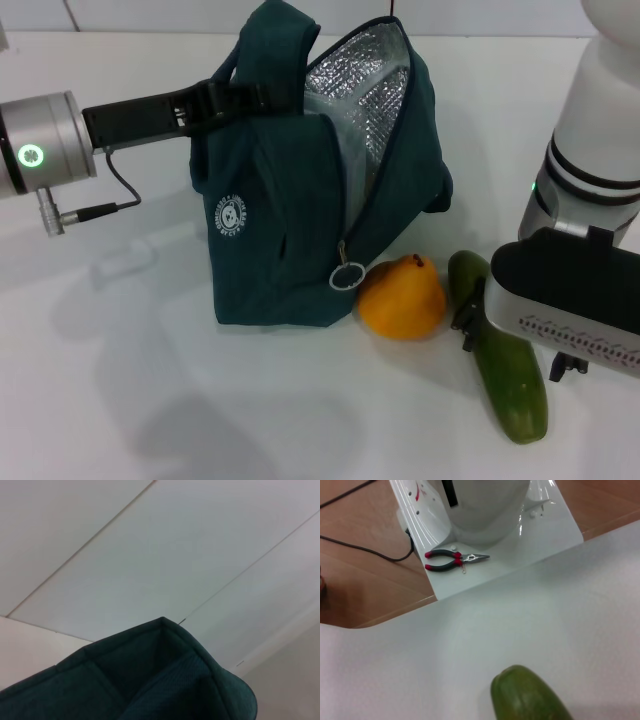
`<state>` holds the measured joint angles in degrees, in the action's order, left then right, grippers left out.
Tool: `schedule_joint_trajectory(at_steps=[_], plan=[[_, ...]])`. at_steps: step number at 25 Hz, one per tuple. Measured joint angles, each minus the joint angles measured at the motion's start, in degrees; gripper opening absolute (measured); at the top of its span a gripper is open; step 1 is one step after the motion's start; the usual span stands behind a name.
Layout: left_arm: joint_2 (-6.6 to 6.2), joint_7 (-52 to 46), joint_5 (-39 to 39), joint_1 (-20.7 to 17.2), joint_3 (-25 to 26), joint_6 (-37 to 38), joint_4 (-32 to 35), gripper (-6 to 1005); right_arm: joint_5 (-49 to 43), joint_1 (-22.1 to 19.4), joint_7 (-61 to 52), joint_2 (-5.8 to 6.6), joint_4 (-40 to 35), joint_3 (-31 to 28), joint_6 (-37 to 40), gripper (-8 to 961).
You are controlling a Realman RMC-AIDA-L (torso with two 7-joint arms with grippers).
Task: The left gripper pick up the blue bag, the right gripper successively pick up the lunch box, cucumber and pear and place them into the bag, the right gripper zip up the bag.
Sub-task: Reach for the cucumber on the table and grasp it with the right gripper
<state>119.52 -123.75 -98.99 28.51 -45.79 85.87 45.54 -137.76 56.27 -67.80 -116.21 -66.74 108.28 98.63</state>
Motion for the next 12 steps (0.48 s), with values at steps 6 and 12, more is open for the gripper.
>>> schedule_joint_trajectory(at_steps=[6, 12], plan=[[0.01, 0.09, -0.03, -0.04, 0.00, 0.00, -0.61, 49, 0.71, 0.60, 0.54, 0.02, 1.36, 1.09, -1.31, 868], [0.01, 0.17, -0.02, 0.00, 0.00, 0.00, -0.61, 49, 0.70, 0.92, 0.63, 0.02, 2.80, 2.20, -1.79, 868]])
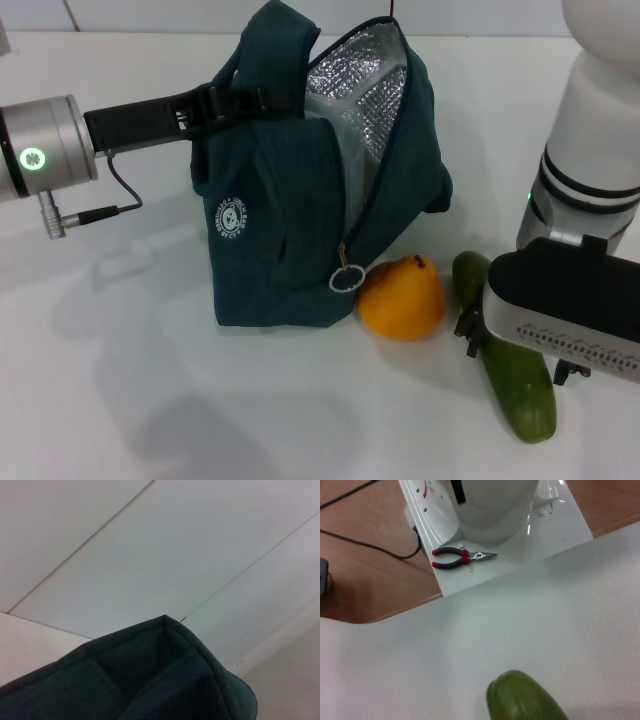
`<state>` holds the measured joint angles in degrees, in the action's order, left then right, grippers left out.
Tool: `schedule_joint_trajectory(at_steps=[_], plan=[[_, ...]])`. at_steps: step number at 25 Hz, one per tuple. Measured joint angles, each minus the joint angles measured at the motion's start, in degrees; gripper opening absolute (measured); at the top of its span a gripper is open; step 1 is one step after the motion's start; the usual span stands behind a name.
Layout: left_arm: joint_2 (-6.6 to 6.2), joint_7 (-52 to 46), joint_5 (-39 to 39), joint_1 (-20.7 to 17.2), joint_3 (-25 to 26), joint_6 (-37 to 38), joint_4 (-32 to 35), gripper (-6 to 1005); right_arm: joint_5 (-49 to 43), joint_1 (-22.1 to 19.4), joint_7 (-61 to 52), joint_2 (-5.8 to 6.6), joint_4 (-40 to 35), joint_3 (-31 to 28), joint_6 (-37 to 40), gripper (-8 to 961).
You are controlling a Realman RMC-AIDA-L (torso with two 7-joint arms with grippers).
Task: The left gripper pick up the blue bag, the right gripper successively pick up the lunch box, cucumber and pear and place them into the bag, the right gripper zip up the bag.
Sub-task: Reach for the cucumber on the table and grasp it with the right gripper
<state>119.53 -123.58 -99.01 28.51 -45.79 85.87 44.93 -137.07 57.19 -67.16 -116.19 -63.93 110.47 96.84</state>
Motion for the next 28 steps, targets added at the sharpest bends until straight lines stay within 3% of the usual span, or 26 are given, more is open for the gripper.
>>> schedule_joint_trajectory(at_steps=[9, 28], plan=[[0.00, 0.01, 0.26, 0.06, 0.00, -0.04, 0.02, 50, -0.37, 0.19, -0.03, 0.00, 0.88, 0.95, -1.17, 868], [0.08, 0.63, 0.41, -0.04, 0.09, -0.09, 0.08, 50, -1.37, 0.21, -1.13, 0.00, 2.04, 2.43, -4.10, 606]])
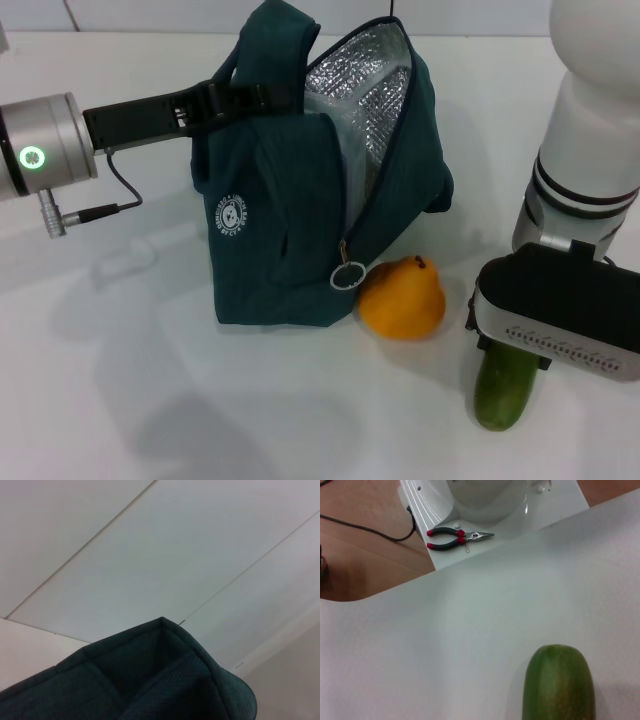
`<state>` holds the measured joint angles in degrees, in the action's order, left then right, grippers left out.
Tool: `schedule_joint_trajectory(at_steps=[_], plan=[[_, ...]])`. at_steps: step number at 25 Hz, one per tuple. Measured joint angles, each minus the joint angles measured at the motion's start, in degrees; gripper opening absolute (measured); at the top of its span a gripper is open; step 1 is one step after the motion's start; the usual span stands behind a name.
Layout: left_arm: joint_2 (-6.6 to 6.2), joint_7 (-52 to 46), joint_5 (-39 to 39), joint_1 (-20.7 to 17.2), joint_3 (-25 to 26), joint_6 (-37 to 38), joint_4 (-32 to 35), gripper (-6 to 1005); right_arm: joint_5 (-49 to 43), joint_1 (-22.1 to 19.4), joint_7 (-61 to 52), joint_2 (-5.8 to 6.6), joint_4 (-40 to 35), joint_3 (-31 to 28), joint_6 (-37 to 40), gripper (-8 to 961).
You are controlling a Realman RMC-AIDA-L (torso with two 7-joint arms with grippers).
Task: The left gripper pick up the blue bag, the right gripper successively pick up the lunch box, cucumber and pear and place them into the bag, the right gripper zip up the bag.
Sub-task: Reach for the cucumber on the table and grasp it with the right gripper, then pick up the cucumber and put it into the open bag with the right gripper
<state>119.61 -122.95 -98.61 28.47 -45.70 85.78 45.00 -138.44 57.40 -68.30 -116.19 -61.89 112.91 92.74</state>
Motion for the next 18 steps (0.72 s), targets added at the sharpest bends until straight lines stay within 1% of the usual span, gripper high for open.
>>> schedule_joint_trajectory(at_steps=[2, 6, 18], plan=[[0.01, 0.00, 0.00, 0.00, 0.00, 0.00, 0.00, 50, -0.02, 0.00, -0.07, 0.00, 0.02, 0.08, -0.25, 581], [0.01, 0.01, 0.00, 0.00, 0.07, -0.03, 0.00, 50, -0.15, -0.01, -0.59, 0.00, -0.26, 0.43, -0.97, 581], [-0.14, 0.26, 0.00, -0.35, -0.04, -0.08, 0.00, 51, -1.47, -1.25, -5.02, 0.01, -6.71, 1.16, 0.52, 577]])
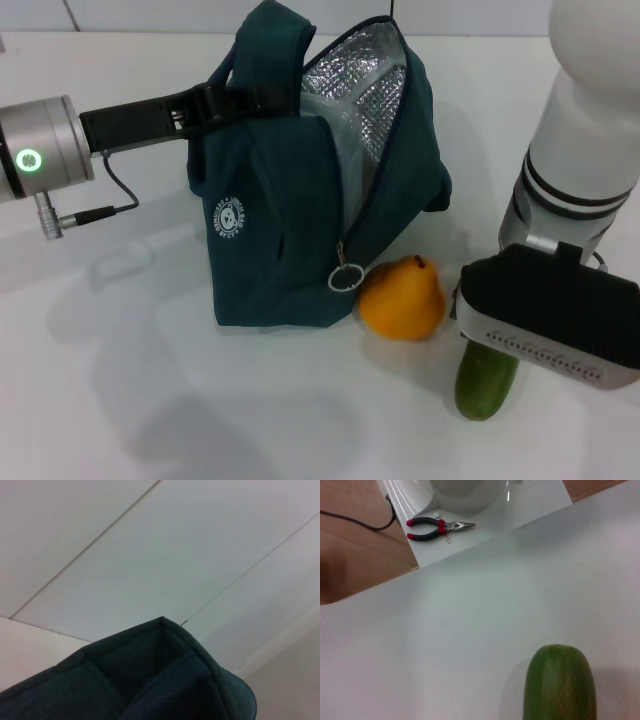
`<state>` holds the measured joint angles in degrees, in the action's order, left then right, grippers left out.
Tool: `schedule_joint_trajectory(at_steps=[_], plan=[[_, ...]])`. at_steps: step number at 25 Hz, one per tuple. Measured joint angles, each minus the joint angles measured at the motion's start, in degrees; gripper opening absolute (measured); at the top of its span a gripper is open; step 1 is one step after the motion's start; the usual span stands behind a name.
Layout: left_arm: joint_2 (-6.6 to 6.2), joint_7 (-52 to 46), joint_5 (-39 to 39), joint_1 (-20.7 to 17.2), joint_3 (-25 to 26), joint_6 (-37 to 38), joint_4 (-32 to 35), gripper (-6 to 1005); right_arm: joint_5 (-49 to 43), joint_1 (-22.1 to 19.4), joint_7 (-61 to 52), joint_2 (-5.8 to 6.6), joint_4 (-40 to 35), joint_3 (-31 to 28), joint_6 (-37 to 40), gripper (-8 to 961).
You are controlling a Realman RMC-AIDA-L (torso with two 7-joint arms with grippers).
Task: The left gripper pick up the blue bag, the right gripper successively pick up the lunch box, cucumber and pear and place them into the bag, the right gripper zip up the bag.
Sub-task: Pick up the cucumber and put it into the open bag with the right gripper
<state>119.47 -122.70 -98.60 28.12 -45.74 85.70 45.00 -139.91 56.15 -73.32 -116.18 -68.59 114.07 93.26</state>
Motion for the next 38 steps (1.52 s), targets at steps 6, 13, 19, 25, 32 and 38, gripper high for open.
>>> schedule_joint_trajectory(at_steps=[6, 13, 19, 25, 32, 38], plan=[[-0.03, 0.00, 0.00, 0.00, -0.05, 0.09, 0.00, 51, 0.00, -1.76, -1.57, 0.00, -3.85, -0.08, 1.47, 577], [-0.03, 0.00, 0.09, -0.11, 0.17, 0.17, 0.18, 51, 0.18, -4.53, -3.07, 0.00, -10.50, -2.75, 2.80, 576], [0.06, 0.00, 0.56, -0.09, 0.00, 0.25, 0.00, 52, 1.24, -7.11, -4.71, 0.16, -19.15, -6.93, 4.67, 577], [0.14, 0.00, 0.63, 0.00, -0.06, 0.21, 0.00, 52, 0.87, -9.21, -6.26, 0.27, -26.00, -11.25, 4.26, 580], [0.15, 0.00, 0.68, 0.32, -0.05, 0.12, -0.01, 52, 2.06, -10.83, -7.27, 0.21, -34.83, -20.52, 2.31, 584], [0.14, 0.09, 0.70, 0.52, -0.01, 0.09, -0.01, 52, 4.23, -11.94, -7.28, 0.26, -36.12, -25.59, -2.44, 587]])
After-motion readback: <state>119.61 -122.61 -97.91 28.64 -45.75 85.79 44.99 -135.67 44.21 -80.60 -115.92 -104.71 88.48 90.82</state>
